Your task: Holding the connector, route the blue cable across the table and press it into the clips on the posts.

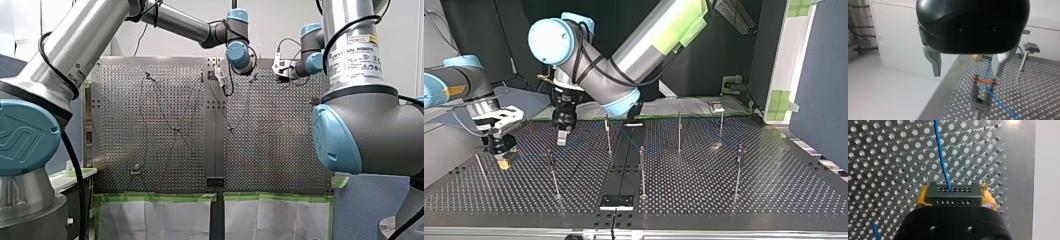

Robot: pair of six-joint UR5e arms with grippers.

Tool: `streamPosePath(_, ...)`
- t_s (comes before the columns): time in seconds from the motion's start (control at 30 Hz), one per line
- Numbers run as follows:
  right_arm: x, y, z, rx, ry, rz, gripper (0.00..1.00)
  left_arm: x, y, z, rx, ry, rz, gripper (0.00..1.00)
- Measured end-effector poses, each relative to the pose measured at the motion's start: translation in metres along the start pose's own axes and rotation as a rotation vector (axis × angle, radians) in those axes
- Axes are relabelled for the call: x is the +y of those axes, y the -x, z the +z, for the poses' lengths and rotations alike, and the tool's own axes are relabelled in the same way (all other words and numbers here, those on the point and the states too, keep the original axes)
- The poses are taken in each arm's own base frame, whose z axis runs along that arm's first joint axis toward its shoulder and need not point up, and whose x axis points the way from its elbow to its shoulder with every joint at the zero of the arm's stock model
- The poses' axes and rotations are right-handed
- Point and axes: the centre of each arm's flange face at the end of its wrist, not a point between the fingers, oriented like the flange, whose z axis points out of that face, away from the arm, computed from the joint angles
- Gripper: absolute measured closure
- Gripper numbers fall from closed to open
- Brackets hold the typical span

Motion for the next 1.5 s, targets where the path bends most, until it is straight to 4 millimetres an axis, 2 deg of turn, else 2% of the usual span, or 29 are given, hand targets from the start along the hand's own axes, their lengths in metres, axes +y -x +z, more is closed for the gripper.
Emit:
streamPosePath(0.5, -0.001, 0.001, 0.0, 0.001, -0.001, -0.004, 1.0, 0.007, 0.043, -0.035, -0.117, -0.016, -0.096, 0.0)
streamPosePath(0.73, 0.0, 0.001, 0.0, 0.0, -0.001, -0.006, 1.0, 0.017, 0.065, -0.051, -0.179, -0.031, -0.168, 0.0)
streamPosePath(1.23, 0.002, 0.001, 0.0, 0.0, 0.003, -0.001, 1.0, 0.019, 0.095, -0.097, -0.274, -0.069, -0.312, 0.0)
streamPosePath(1.3, 0.001, 0.001, 0.0, 0.0, 0.001, -0.001, 1.0, 0.021, 0.091, -0.099, -0.276, -0.072, -0.323, 0.0)
streamPosePath(1.5, -0.002, 0.001, 0.0, -0.002, -0.006, -0.003, 1.0, 0.026, 0.054, -0.096, -0.25, -0.069, -0.328, 0.0)
